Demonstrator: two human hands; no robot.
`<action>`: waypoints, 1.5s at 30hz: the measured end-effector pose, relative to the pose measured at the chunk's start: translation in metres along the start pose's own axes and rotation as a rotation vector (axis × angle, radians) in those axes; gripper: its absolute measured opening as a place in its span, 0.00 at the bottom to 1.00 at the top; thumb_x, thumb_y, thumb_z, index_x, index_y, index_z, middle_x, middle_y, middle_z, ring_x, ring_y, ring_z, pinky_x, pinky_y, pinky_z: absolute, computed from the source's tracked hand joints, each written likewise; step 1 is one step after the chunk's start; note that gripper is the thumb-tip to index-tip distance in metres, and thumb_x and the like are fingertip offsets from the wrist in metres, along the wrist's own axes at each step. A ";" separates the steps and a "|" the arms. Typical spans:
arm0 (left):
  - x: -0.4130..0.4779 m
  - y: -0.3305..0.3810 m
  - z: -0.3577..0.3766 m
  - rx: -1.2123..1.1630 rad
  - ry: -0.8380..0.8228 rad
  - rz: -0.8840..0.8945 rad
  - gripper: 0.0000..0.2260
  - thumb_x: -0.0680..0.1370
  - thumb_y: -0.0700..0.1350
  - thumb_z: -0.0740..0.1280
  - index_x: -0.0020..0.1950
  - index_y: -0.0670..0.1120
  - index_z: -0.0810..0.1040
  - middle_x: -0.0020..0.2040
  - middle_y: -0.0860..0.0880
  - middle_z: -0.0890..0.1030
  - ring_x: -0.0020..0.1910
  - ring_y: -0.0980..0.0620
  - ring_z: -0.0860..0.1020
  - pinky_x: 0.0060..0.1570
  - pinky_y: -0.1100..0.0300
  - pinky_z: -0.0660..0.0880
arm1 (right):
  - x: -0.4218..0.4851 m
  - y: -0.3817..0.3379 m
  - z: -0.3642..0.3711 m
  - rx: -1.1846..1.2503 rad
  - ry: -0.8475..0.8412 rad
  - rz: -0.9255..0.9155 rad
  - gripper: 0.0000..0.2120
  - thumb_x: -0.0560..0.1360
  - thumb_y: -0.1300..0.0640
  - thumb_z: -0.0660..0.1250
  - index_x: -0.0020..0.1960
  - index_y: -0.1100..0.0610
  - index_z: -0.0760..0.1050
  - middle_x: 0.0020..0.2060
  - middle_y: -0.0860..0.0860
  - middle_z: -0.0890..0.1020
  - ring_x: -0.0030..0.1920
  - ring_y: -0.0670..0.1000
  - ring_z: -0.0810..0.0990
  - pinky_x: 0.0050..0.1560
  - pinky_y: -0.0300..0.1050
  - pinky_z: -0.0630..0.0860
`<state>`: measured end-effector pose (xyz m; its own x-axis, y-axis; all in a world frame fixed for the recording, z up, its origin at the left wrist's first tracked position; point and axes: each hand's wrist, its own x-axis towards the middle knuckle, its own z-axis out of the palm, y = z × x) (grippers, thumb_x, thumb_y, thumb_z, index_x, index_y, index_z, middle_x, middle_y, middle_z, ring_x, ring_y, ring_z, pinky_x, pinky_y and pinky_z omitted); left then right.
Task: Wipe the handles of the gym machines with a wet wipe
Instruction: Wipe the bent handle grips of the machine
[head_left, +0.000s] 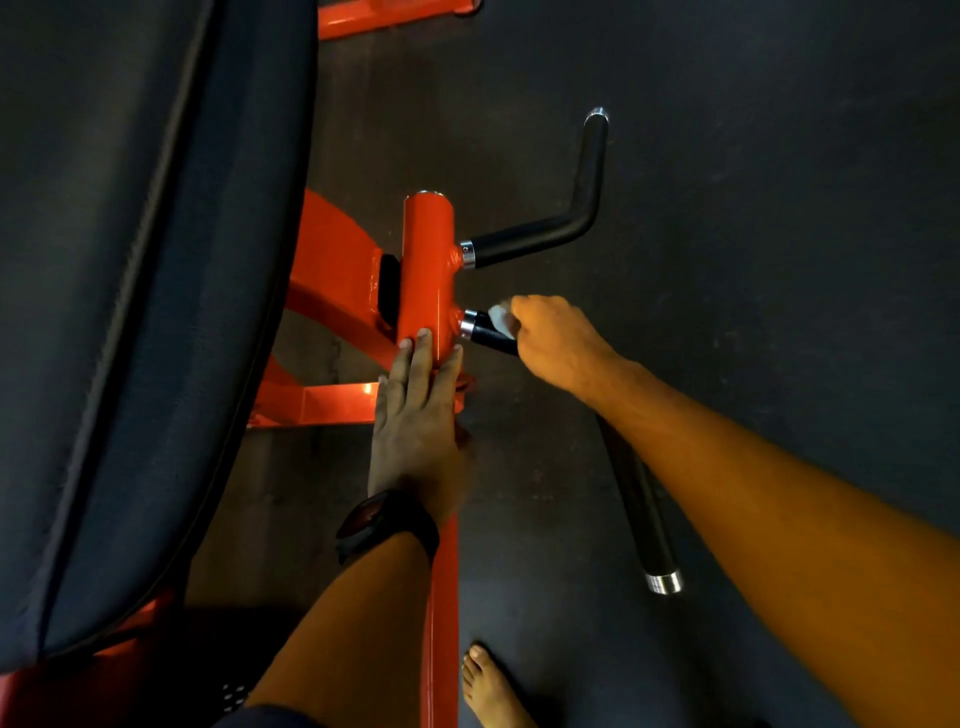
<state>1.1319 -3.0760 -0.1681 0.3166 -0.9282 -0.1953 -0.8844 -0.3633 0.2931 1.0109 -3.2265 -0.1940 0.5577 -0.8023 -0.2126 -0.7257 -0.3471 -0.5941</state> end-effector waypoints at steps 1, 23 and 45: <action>0.000 0.000 -0.001 0.000 -0.005 0.000 0.39 0.77 0.41 0.66 0.82 0.56 0.49 0.82 0.55 0.39 0.79 0.54 0.36 0.79 0.44 0.48 | 0.000 0.007 0.001 0.033 -0.006 0.022 0.10 0.83 0.59 0.56 0.54 0.61 0.75 0.53 0.61 0.80 0.53 0.62 0.79 0.48 0.51 0.73; -0.001 0.000 0.001 -0.008 0.035 -0.016 0.38 0.76 0.38 0.66 0.81 0.56 0.54 0.82 0.56 0.42 0.80 0.55 0.38 0.79 0.44 0.51 | -0.046 0.045 0.044 -0.073 0.431 -0.154 0.15 0.79 0.61 0.64 0.63 0.64 0.78 0.58 0.60 0.81 0.60 0.61 0.79 0.59 0.53 0.77; -0.001 0.001 0.001 -0.007 0.018 -0.022 0.37 0.77 0.37 0.65 0.81 0.56 0.53 0.82 0.56 0.41 0.79 0.56 0.36 0.79 0.46 0.50 | -0.044 0.032 0.044 -0.292 0.588 -0.332 0.09 0.76 0.63 0.67 0.55 0.57 0.81 0.55 0.53 0.84 0.50 0.55 0.80 0.46 0.49 0.66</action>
<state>1.1304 -3.0749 -0.1684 0.3417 -0.9214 -0.1848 -0.8749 -0.3838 0.2956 0.9814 -3.1808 -0.2379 0.5183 -0.7318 0.4425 -0.6795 -0.6666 -0.3065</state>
